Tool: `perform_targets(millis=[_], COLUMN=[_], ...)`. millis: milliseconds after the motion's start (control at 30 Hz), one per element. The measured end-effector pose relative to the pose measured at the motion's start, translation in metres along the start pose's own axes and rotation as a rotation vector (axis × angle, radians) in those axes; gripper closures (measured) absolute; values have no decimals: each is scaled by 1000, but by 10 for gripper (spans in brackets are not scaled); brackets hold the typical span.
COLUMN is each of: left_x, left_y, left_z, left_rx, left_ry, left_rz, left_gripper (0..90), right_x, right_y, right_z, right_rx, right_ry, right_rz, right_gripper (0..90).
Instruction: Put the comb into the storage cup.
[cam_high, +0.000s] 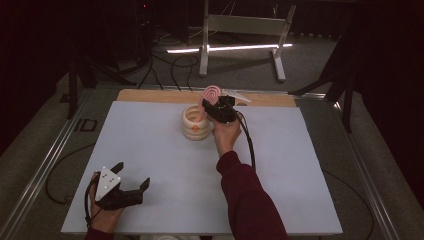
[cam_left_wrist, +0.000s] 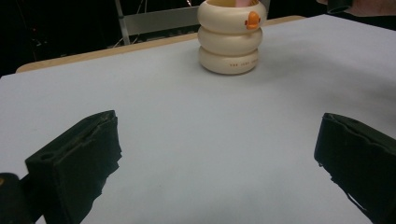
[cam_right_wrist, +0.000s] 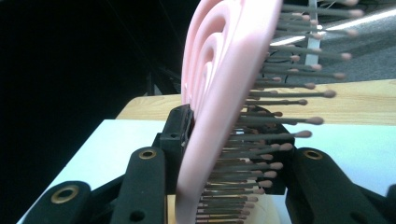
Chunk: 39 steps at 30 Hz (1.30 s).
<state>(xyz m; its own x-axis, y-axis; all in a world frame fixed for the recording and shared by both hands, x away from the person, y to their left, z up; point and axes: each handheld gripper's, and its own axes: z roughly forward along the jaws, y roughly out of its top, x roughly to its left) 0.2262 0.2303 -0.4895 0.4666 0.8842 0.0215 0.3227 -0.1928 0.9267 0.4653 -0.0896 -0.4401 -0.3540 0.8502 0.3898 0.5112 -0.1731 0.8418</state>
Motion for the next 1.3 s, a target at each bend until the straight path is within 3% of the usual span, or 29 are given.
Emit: perform_targets(millis=[633,800,1000,1033,1133,1300], left_x=[-1,-1,0,-1,-1,-1], left_y=[0,0,0,-1,-1,-1], left_z=[1,1,1,2,2,2], left_rx=[6,6,6,6,6,6], left_ry=[-3,-4,-4,-4,-6,-5], left_rz=[6,5,5,4,5,4], left_gripper=[12,12,12,12,11,12], right_x=[-3,-2,-2,-2,-2,-5], right_y=[0,-2,-3,-3,-2,0], right_z=[-3,-3,-3,-3,-4,-7], right_rx=[28,35,40,52,69,85], right_ry=[-42,-67,-62,-75,-70,-85], right_rz=[-43,-91,-123,-149,-174,-162], right_gripper=[586,558,515,463,417,285])
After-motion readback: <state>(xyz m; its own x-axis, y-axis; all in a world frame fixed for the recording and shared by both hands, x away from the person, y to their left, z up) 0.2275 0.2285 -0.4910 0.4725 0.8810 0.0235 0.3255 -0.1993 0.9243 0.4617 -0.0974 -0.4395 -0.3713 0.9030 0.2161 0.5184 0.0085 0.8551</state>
